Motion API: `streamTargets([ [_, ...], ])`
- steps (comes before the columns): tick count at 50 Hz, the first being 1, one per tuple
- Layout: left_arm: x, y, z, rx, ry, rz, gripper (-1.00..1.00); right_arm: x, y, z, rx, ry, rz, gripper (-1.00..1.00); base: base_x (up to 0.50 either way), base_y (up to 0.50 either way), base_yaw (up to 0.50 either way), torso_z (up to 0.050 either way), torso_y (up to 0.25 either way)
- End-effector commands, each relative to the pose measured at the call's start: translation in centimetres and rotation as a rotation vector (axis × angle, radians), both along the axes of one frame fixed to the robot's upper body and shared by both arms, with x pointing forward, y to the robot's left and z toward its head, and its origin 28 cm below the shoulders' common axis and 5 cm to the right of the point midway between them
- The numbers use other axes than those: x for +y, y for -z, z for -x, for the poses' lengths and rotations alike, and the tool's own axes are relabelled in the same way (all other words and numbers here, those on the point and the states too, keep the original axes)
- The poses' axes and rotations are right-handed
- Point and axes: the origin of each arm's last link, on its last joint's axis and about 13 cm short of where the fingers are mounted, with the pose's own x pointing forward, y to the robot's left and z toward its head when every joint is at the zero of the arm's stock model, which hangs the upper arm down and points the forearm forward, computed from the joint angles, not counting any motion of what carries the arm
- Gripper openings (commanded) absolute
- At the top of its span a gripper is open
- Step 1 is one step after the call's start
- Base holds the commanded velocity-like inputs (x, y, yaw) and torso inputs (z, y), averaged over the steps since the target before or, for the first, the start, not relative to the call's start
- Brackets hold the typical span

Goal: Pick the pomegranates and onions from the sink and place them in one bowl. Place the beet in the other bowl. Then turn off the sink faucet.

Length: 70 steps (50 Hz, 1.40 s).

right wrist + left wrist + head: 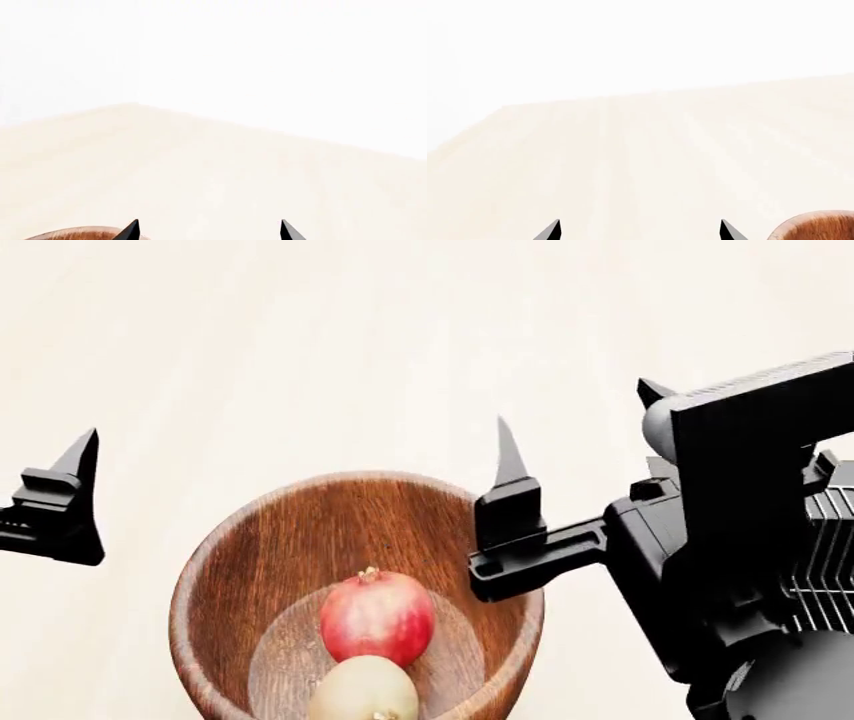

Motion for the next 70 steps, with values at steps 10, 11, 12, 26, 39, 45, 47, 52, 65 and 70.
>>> streamTargets([
  [10, -1.0, -0.5, 0.5, -0.027, 0.036, 0.042, 1.00, -0.2, 0.6, 3.7, 0.002, 0.020, -0.047, 1.00, -0.23, -0.06, 0.00, 0.000, 0.000],
  [11, -0.8, -0.5, 0.6, -0.027, 0.037, 0.042, 1.00, -0.4, 0.4, 3.9, 0.004, 0.026, -0.055, 1.00, -0.41, -0.14, 0.00, 0.000, 0.000],
  [12, -0.8, -0.5, 0.6, -0.029, 0.036, 0.042, 1.00, -0.4, 0.4, 4.0, 0.007, 0.028, -0.057, 1.00, -0.41, -0.17, 0.00, 0.000, 0.000],
  [26, -0.8, -0.9, 1.1, -0.033, 0.028, 0.044, 1.00, -0.7, 0.3, 5.0, 0.009, 0.041, -0.077, 1.00, -0.29, -0.36, 0.00, 0.000, 0.000],
  [39, -0.9, -1.1, 1.5, -0.027, 0.035, 0.043, 1.00, -0.9, 0.4, 5.4, 0.016, 0.050, -0.062, 1.00, -0.03, -0.50, 0.00, 0.000, 0.000],
  [45, -1.1, -1.0, 1.5, -0.024, 0.037, 0.047, 1.00, -1.1, 0.4, 5.5, 0.016, 0.059, -0.066, 1.00, 0.00, -0.50, 0.00, 0.000, 0.000],
  [47, -1.0, -1.0, 1.5, -0.022, 0.038, 0.053, 1.00, -1.0, 0.5, 5.6, 0.016, 0.059, -0.065, 1.00, 0.00, -0.50, 0.00, 0.000, 0.000],
  [52, -1.2, -0.8, 1.5, -0.020, 0.042, 0.055, 1.00, -1.1, 0.5, 5.7, 0.019, 0.064, -0.066, 1.00, 0.00, -0.50, 0.00, 0.000, 0.000],
  [65, -1.6, -0.4, 1.4, -0.019, 0.049, 0.055, 1.00, -1.3, 0.7, 6.3, 0.025, 0.086, -0.064, 1.00, 0.00, -0.50, 0.00, 0.000, 0.000],
  [70, -1.6, -0.5, 1.4, -0.022, 0.050, 0.055, 1.00, -1.4, 0.8, 6.5, 0.017, 0.096, -0.070, 1.00, 0.00, -0.50, 0.00, 0.000, 0.000],
])
